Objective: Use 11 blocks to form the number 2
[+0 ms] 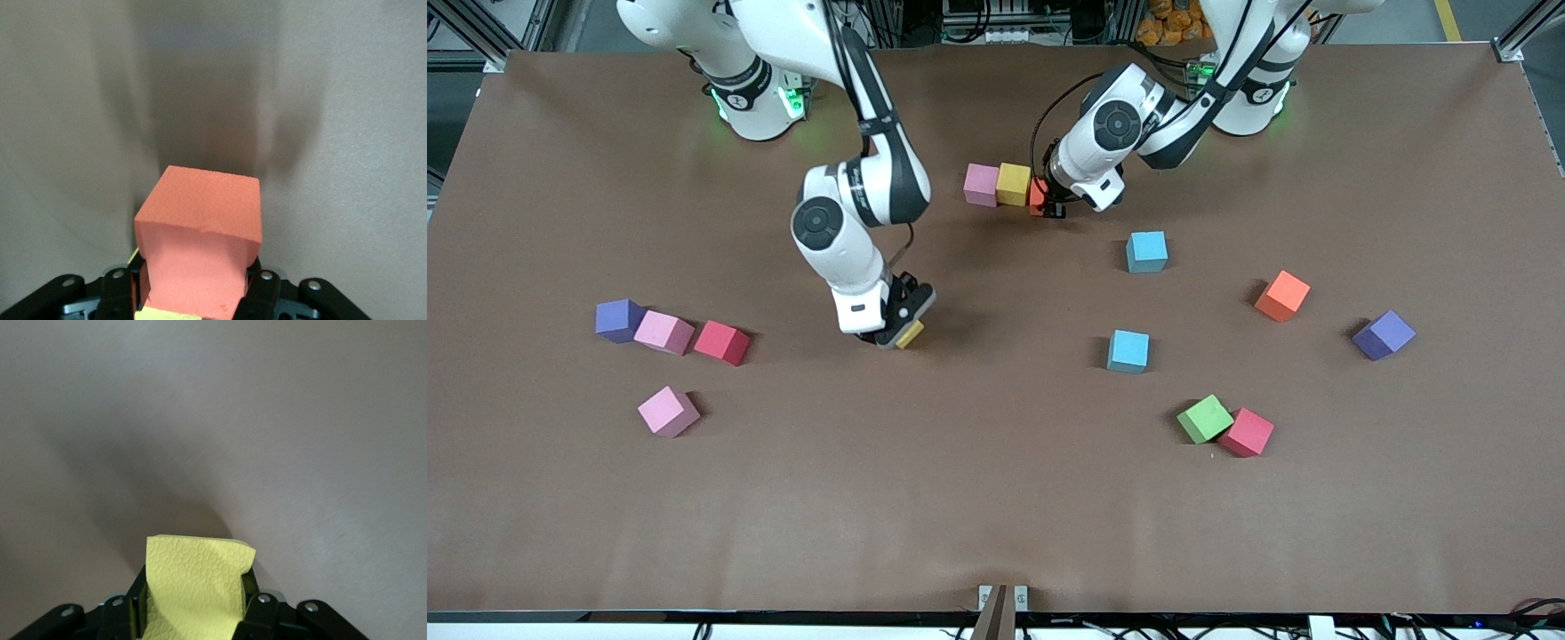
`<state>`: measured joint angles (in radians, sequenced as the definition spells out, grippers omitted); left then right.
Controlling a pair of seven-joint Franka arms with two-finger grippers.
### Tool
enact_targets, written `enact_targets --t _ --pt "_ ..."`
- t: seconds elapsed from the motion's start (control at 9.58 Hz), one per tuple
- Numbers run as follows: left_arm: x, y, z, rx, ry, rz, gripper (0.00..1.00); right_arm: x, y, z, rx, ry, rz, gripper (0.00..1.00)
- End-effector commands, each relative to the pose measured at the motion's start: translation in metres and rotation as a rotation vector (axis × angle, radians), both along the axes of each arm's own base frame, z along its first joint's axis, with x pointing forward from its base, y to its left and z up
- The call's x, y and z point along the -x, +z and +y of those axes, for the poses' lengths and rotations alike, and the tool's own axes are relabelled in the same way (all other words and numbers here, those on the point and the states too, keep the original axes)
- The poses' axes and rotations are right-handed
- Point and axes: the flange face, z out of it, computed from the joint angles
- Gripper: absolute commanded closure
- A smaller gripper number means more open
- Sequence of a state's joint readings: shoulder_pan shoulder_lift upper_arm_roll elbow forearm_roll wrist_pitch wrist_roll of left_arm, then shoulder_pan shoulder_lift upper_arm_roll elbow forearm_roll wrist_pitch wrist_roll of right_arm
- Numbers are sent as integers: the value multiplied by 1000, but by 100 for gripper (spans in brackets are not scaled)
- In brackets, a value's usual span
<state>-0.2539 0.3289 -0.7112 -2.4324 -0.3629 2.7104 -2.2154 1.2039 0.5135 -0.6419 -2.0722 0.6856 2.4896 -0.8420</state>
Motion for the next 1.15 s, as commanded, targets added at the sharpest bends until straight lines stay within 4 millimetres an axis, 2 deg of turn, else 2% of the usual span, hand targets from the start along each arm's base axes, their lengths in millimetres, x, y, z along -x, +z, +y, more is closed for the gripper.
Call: enact_targets --t 0.0,0.21,0.31,0.73,0.84,1.04 --pt "11 4 5 3 21 -16 100 57 5 13 -44 115 48 84" --pt "13 2 6 2 22 -18 100 92 6 35 -49 220 62 84" --pt "14 1 6 2 22 -17 100 108 3 38 -46 265 73 84" --pt "18 1 5 7 17 -22 100 142 7 25 -89 415 91 84" --pt "23 0 4 8 10 -23 100 156 10 34 -94 447 70 84" --pt "24 -1 5 6 9 -22 100 172 9 43 -87 489 7 83"
